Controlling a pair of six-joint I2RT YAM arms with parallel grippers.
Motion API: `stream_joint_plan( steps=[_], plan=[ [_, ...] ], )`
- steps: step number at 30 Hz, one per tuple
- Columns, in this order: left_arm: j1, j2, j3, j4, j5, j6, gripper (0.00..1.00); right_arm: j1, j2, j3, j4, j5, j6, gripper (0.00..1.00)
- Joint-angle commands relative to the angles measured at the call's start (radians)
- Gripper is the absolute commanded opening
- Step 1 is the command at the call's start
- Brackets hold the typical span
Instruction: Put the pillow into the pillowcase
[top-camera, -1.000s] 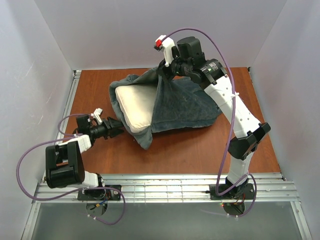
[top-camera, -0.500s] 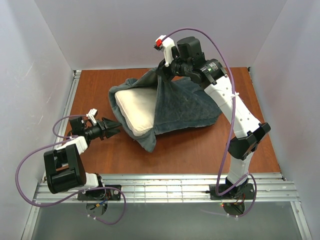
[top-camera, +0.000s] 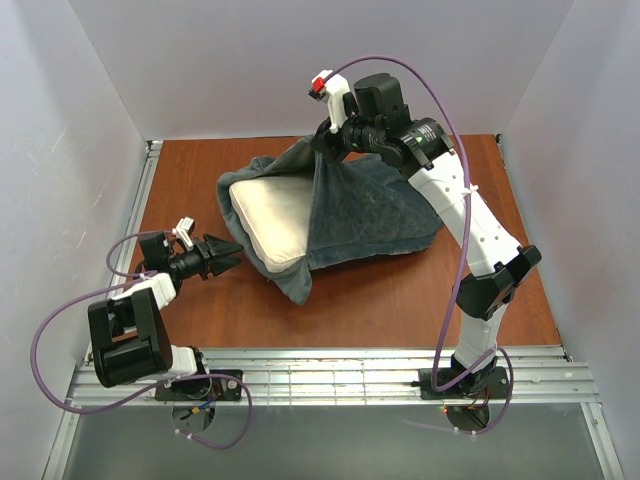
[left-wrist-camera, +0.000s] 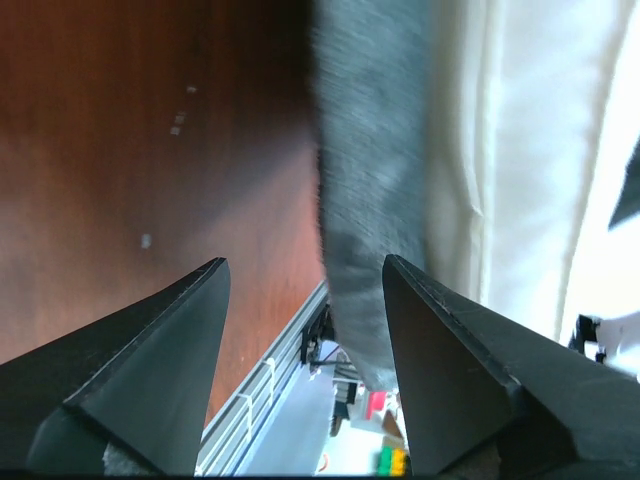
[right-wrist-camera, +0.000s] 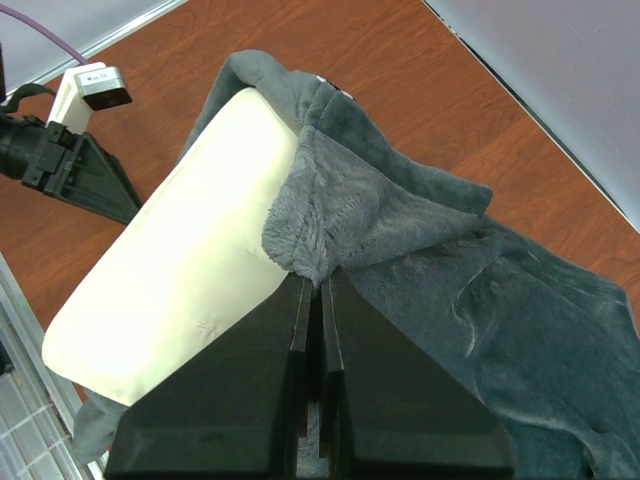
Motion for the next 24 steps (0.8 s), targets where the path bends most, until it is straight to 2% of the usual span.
stream_joint_plan(
  steps=[1,14,18,22,24],
  plan=[
    [-0.021,0.019,-0.011,0.121,-0.035,-0.049,0.59,0.002,-0.080,0.028,0.165,-0.053,0.020,0.01],
    [-0.070,-0.004,-0.062,0.275,-0.019,-0.161,0.58,0.005,-0.091,0.005,0.165,-0.058,0.024,0.01],
    [-0.133,0.022,-0.062,0.296,-0.071,-0.184,0.57,0.003,-0.092,0.006,0.165,-0.078,0.035,0.01],
    [-0.203,0.090,-0.050,0.443,-0.128,-0.269,0.57,0.005,-0.102,-0.011,0.165,-0.095,0.041,0.01],
    [-0.240,0.116,-0.036,0.445,-0.160,-0.283,0.57,0.003,-0.106,-0.012,0.167,-0.095,0.043,0.01]
  ],
)
